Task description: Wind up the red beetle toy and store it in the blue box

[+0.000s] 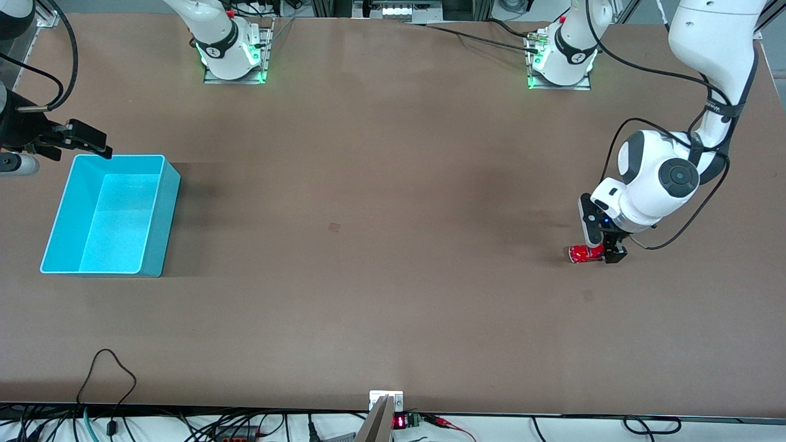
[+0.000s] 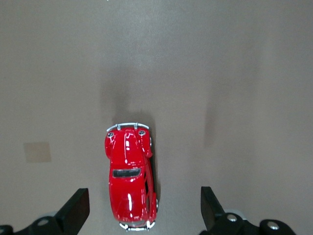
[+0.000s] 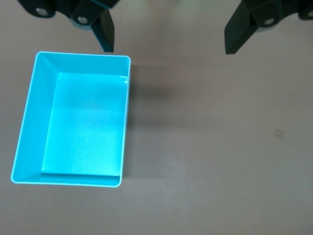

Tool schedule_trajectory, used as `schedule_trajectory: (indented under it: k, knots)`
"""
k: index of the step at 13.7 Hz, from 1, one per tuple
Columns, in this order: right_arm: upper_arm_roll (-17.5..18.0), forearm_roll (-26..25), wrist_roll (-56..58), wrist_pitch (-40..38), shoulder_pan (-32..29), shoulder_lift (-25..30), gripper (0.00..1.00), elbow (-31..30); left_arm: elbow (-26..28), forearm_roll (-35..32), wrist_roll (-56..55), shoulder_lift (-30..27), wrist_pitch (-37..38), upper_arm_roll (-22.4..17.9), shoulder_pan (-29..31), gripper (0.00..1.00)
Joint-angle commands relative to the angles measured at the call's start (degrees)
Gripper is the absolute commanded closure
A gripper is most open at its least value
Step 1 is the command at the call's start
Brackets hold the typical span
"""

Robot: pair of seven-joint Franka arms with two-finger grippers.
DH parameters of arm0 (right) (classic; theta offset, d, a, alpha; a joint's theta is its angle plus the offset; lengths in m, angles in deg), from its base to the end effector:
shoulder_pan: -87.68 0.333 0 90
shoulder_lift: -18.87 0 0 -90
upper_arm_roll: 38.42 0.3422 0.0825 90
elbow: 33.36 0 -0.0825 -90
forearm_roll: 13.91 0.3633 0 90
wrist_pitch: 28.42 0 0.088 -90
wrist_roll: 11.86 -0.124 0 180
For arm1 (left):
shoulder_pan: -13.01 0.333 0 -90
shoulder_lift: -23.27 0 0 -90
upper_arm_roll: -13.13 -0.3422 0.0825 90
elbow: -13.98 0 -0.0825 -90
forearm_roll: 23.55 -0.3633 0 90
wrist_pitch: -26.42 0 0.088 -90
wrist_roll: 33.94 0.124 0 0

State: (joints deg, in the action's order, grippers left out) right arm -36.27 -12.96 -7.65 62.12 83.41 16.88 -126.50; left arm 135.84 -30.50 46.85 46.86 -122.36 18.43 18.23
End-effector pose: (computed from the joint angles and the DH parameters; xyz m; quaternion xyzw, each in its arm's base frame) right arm 0.5410 -0.0183 0.5912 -0.9990 -0.0178 0.0395 0.0111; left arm 0.5817 -0.0010 0.2434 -0.7297 0.6829 -0.0139 0.0310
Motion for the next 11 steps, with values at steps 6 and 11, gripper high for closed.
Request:
schedule_trajectory:
  k: [6, 11]
  knots:
    - [0.13, -1.48, -0.43, -0.11, 1.63, 0.14, 0.00, 0.41, -1.01, -0.88, 1.22, 3.91, -4.59, -0.03, 1.28, 0.00]
    - [0.13, -1.48, -0.52, -0.19, 1.63, 0.14, 0.00, 0.41, -1.01, -0.88, 1.22, 4.70, -4.68, -0.12, 1.90, 0.00]
